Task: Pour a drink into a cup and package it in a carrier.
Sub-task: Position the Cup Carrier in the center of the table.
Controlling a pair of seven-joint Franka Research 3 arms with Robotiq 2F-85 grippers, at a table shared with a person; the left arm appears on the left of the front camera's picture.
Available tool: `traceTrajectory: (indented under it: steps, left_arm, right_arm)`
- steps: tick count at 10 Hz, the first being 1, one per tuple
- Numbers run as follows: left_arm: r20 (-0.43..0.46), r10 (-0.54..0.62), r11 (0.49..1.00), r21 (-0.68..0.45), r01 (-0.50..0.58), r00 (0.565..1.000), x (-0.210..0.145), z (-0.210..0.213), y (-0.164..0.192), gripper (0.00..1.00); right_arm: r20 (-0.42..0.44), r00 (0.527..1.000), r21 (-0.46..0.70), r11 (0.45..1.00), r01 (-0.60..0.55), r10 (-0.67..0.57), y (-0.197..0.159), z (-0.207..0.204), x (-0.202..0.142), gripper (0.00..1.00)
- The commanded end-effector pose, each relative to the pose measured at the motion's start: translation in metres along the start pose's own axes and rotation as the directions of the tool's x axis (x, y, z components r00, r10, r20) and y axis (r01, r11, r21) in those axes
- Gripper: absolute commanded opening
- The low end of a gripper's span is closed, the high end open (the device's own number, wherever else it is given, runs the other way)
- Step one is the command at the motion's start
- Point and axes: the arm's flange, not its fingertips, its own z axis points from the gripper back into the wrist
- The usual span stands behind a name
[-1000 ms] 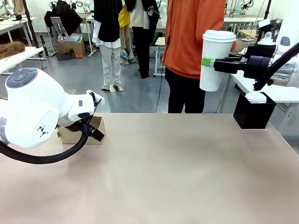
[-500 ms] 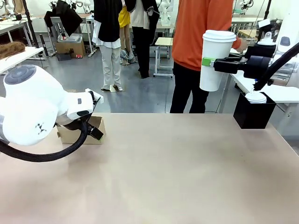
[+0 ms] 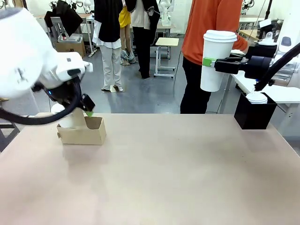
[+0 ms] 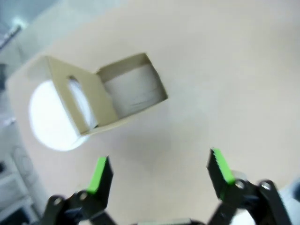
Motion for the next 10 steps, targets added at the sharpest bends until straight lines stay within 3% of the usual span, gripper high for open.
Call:
traceTrajectory:
  steps: [1,5,8,9,10]
  left_arm:
    - [-0.054,0.091,0.995,0.039,-0.089,0.994,0.02,0.013,0.015,1.0]
    - [-0.07,0.231,0.968,0.119,-0.222,0.97,0.053,-0.008,0.062,1.0]
    - [-0.097,0.26,0.961,0.119,-0.248,0.961,0.068,-0.04,0.073,1.0]
    - [-0.087,0.269,0.958,0.124,-0.258,0.959,0.068,-0.045,0.075,0.65]
    - [-0.073,0.282,0.953,0.137,-0.271,0.957,0.069,-0.045,0.074,0.41]
  right_arm:
    - [0.011,1.0,0.006,1.0,-0.003,0.003,0.001,-0.002,0.004,0.8]
    - [0.011,1.0,0.006,1.0,-0.003,0.003,0.001,-0.002,0.004,0.8]
    - [0.011,1.0,0.006,1.0,-0.003,0.003,0.001,-0.002,0.004,0.8]
    - [0.011,1.0,0.006,1.0,-0.003,0.003,0.001,-0.002,0.004,0.8]
    - [0.011,1.0,0.006,1.0,-0.003,0.003,0.001,-0.002,0.004,0.8]
